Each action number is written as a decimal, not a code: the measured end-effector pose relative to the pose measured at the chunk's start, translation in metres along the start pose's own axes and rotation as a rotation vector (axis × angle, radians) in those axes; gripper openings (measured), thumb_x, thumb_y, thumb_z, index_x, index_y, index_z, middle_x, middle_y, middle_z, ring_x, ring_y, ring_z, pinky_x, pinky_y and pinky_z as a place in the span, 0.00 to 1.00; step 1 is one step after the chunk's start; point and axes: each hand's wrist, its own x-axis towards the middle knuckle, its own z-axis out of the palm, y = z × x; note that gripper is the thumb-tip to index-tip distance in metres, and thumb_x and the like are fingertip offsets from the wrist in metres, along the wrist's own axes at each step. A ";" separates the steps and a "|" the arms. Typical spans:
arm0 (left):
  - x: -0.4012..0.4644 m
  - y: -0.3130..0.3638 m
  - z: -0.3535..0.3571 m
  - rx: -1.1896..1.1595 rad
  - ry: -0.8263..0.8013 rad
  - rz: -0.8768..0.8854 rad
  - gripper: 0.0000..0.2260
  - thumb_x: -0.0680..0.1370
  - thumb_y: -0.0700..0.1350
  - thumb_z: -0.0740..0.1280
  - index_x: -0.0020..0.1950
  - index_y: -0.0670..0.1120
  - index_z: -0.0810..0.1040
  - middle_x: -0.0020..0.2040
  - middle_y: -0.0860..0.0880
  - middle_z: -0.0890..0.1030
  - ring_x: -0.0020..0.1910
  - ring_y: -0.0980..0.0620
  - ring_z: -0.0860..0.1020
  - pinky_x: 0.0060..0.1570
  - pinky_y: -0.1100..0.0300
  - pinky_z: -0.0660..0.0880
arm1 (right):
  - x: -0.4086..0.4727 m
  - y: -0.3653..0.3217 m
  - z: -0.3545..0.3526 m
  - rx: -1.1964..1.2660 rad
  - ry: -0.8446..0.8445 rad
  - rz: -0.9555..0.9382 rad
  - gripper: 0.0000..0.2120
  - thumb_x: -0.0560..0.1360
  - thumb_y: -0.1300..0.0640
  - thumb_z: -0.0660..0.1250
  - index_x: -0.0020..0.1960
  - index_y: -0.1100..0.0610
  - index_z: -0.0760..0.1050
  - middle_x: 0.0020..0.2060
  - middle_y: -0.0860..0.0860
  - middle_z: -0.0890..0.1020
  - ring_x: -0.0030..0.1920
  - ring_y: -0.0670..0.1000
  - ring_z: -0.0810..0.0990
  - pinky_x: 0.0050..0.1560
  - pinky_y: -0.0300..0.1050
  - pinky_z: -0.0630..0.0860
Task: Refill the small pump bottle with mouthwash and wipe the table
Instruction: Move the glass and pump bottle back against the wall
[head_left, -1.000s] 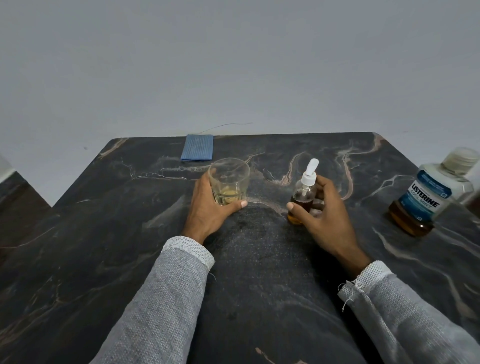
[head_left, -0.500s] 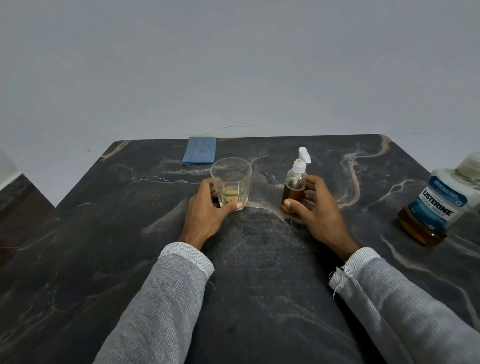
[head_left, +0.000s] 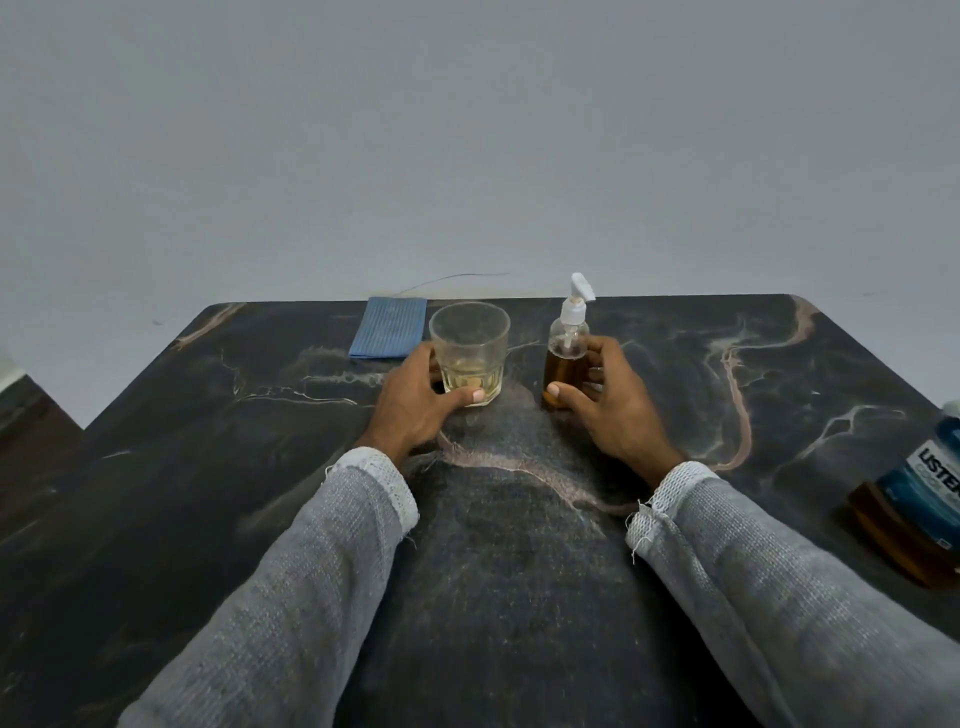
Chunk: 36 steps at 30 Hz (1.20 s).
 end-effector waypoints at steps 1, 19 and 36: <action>0.009 0.000 0.002 0.001 -0.007 -0.002 0.29 0.67 0.46 0.79 0.64 0.45 0.72 0.62 0.48 0.80 0.58 0.50 0.79 0.61 0.51 0.76 | 0.007 0.003 0.001 -0.001 0.002 -0.003 0.24 0.73 0.57 0.73 0.64 0.49 0.67 0.57 0.46 0.76 0.55 0.44 0.77 0.50 0.27 0.71; 0.121 -0.009 0.009 0.040 -0.118 -0.015 0.31 0.70 0.45 0.77 0.69 0.44 0.67 0.68 0.45 0.75 0.65 0.48 0.76 0.66 0.50 0.72 | 0.107 0.037 0.010 -0.094 0.013 -0.019 0.27 0.74 0.55 0.72 0.69 0.53 0.65 0.62 0.51 0.77 0.53 0.47 0.78 0.53 0.38 0.72; 0.121 -0.022 0.022 -0.065 0.025 0.022 0.34 0.69 0.45 0.78 0.71 0.44 0.65 0.68 0.43 0.75 0.64 0.47 0.76 0.66 0.47 0.73 | 0.126 0.041 0.015 -0.193 0.082 0.018 0.33 0.71 0.53 0.75 0.71 0.53 0.63 0.64 0.53 0.76 0.59 0.49 0.75 0.60 0.46 0.72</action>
